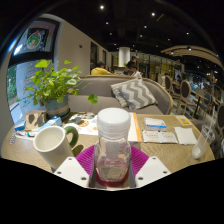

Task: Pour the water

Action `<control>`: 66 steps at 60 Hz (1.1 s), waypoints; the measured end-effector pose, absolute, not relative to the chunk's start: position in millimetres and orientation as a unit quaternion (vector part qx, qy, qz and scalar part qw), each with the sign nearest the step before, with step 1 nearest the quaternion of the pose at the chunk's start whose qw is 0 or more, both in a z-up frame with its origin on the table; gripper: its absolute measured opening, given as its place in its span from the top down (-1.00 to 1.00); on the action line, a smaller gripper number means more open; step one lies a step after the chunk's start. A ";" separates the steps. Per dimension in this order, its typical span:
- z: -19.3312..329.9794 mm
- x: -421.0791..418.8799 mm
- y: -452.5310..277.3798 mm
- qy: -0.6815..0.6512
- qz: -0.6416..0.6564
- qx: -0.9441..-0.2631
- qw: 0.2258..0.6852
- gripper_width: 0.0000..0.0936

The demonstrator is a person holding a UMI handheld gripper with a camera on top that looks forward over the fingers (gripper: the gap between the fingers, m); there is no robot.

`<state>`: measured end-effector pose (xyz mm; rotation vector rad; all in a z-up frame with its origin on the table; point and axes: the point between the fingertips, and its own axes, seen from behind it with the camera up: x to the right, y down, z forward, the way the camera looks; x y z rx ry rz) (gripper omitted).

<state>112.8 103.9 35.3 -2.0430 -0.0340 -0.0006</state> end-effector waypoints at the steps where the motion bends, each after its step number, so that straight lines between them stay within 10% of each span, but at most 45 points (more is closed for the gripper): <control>1: 35.7 112.8 103.8 -0.015 -0.001 -0.851 0.524 0.01; 13: 31.2 112.7 103.7 -0.014 0.005 -0.857 0.515 -0.14; 20: 30.8 109.0 91.4 -0.013 0.015 -0.871 0.491 -0.84; 66: 184.7 44.7 -176.6 0.028 -0.020 -0.901 0.432 -0.83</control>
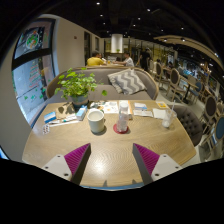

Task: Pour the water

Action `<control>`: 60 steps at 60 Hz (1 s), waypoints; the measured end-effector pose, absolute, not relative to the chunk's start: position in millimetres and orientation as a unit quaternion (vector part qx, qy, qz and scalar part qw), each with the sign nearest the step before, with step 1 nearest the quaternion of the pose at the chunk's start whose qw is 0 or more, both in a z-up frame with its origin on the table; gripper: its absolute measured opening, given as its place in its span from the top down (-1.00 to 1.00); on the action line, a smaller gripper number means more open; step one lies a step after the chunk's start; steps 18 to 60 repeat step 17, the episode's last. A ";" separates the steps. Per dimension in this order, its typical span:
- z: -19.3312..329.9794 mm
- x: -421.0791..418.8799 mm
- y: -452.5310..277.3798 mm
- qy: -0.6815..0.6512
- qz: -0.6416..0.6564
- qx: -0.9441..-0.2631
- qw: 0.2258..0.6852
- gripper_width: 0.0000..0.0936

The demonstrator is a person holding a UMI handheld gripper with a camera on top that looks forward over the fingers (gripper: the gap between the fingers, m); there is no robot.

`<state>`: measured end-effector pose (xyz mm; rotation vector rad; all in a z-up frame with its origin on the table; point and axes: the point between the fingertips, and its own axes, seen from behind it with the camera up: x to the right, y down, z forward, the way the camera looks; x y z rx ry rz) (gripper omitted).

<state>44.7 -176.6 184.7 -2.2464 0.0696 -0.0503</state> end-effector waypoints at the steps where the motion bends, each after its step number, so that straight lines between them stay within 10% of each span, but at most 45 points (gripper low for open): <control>1: 186.0 43.5 -180.3 0.027 -0.021 -0.901 0.432 -0.82; 60: 193.7 35.9 -208.0 0.024 -0.024 -0.904 0.426 -0.83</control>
